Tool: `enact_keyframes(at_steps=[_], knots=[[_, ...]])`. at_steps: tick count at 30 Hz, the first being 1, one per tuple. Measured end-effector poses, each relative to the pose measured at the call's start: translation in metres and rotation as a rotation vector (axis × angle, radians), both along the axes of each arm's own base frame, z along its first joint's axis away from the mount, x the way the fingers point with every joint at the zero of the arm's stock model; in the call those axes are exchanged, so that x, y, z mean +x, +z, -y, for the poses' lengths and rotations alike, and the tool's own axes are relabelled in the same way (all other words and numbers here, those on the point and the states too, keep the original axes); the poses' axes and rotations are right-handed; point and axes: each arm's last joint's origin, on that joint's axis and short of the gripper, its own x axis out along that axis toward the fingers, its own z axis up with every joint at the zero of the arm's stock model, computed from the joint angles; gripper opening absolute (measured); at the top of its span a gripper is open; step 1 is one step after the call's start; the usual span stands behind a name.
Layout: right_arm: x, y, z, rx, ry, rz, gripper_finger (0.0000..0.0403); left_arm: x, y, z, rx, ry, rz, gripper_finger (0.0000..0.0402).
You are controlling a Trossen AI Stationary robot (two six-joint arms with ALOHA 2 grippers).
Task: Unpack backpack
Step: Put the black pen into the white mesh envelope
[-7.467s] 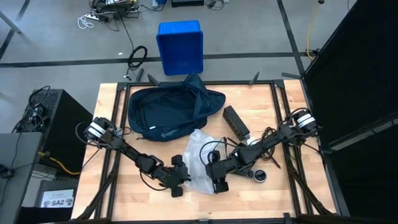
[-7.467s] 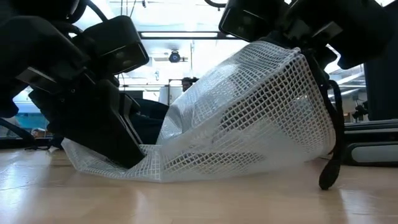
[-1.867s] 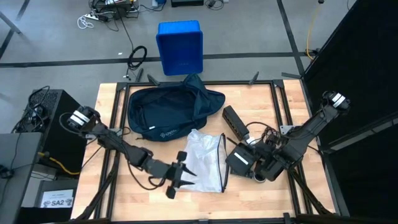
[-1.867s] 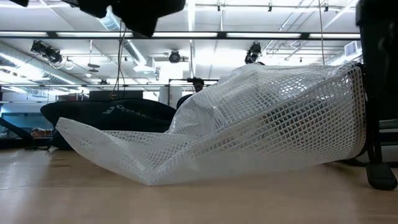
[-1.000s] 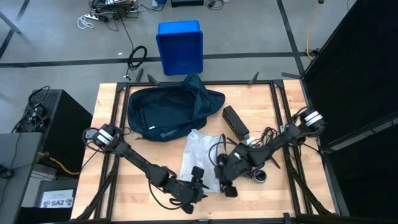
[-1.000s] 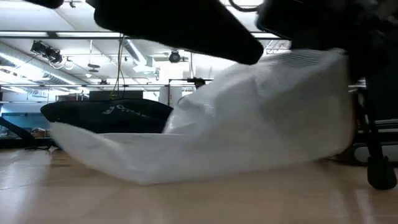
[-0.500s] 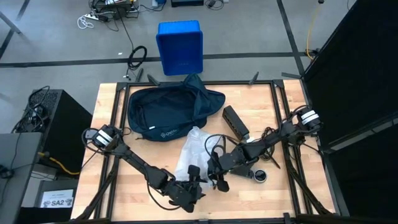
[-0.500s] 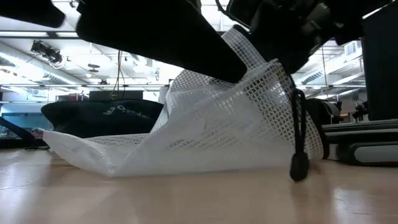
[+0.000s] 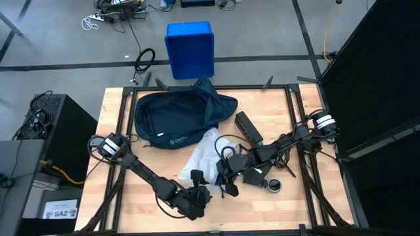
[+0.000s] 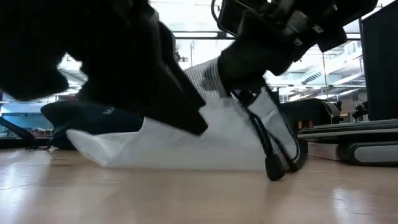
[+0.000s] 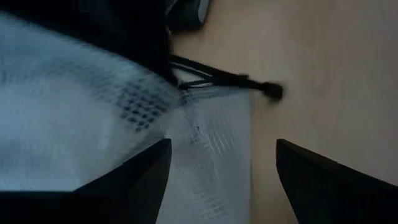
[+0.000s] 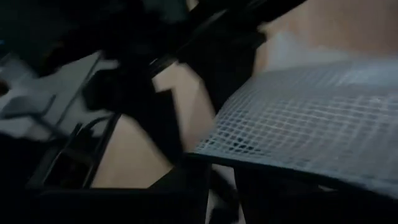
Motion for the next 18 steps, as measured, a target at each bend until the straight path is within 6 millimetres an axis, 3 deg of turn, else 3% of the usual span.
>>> enact_keyframes(at_steps=[6,18], knots=[[-0.0084,-0.0085,-0.0058,0.000,0.058,-0.117,0.0048,-0.0008,-0.0013,-0.0027,0.028,0.036,0.002,0.0259],[-0.0076,-0.0090,-0.0028,-0.037,0.038,-0.108,0.0048,-0.0050,-0.0056,-0.0090,0.090,0.056,-0.058,0.0255]])
